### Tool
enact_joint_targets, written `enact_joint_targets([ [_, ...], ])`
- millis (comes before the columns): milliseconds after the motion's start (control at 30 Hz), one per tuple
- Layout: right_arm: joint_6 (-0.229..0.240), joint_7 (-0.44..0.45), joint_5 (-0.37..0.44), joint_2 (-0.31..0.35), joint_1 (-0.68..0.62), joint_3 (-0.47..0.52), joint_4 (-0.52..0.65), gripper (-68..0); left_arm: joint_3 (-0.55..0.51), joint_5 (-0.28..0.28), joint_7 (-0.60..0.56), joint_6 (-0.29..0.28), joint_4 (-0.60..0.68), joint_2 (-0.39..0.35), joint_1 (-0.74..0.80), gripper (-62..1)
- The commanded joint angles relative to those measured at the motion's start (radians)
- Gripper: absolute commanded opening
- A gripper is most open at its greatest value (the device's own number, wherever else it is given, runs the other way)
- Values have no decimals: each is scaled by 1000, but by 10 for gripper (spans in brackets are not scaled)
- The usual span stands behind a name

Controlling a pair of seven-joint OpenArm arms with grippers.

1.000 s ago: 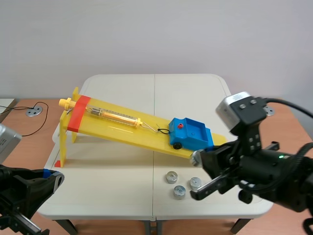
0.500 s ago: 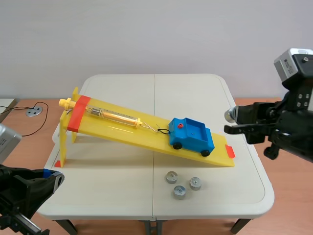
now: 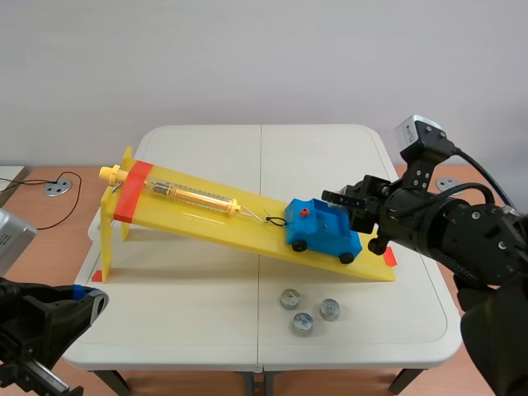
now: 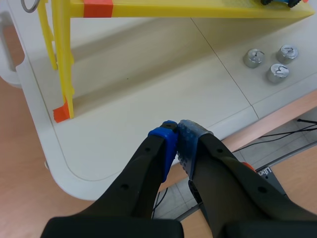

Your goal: Place the four metal weights on the blue cart on the ramp.

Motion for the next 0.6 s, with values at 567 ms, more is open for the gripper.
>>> enact_joint_targets([
  [567,-11,166,23,-17,180,-39,-64,-669,-11,-77,-97,-28,49,8,-8,-580],
])
